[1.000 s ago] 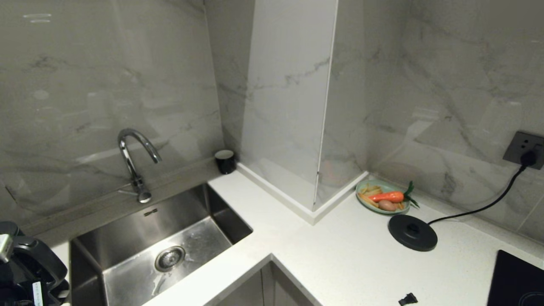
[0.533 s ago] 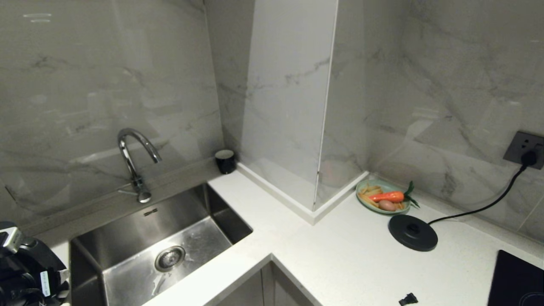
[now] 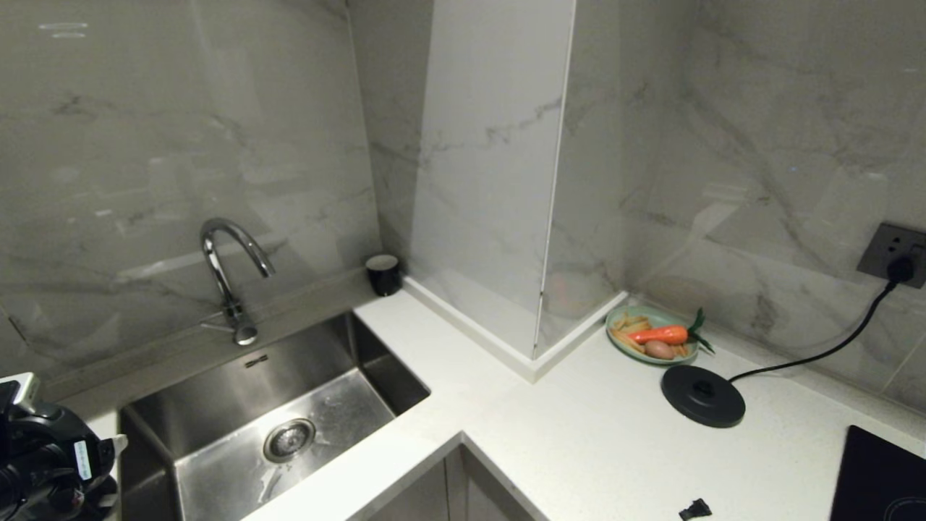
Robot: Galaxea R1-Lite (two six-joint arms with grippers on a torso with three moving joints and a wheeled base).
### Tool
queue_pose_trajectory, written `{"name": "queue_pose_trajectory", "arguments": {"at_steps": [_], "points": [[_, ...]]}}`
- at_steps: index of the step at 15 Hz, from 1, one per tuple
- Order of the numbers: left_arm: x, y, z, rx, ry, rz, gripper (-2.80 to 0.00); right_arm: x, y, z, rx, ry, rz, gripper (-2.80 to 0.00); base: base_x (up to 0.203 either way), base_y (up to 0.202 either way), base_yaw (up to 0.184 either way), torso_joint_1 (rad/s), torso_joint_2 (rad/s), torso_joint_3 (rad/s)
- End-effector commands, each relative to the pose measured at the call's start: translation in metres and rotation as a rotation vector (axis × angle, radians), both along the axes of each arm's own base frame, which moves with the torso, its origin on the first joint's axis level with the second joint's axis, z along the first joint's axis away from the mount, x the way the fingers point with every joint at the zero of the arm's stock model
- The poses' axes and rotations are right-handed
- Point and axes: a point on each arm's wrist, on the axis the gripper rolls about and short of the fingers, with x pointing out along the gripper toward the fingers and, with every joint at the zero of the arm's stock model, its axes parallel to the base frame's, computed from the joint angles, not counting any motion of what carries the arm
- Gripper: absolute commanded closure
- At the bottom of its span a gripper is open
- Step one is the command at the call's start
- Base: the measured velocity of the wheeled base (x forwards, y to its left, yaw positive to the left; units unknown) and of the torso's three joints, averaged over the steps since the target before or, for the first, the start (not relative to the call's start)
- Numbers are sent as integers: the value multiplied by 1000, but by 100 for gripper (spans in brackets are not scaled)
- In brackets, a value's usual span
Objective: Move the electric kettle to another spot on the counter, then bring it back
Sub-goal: Grab the kettle
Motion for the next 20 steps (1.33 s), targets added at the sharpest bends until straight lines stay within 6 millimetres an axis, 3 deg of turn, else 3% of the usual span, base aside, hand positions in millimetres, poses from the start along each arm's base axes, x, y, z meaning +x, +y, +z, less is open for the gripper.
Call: {"name": "queue_pose_trajectory", "arguments": {"at_steps": [1,13,20], "points": [[4,5,-13,-19,30,6,-280,0,0,0,-1,2,0,0,0,0,0,0,0,0],[16,6,-8,-24,-14,-45,-280,0,0,0,-1,2,0,0,0,0,0,0,0,0],[34,18,-26,-41,0,-42,-280,0,0,0,-1,2,0,0,0,0,0,0,0,0]]}}
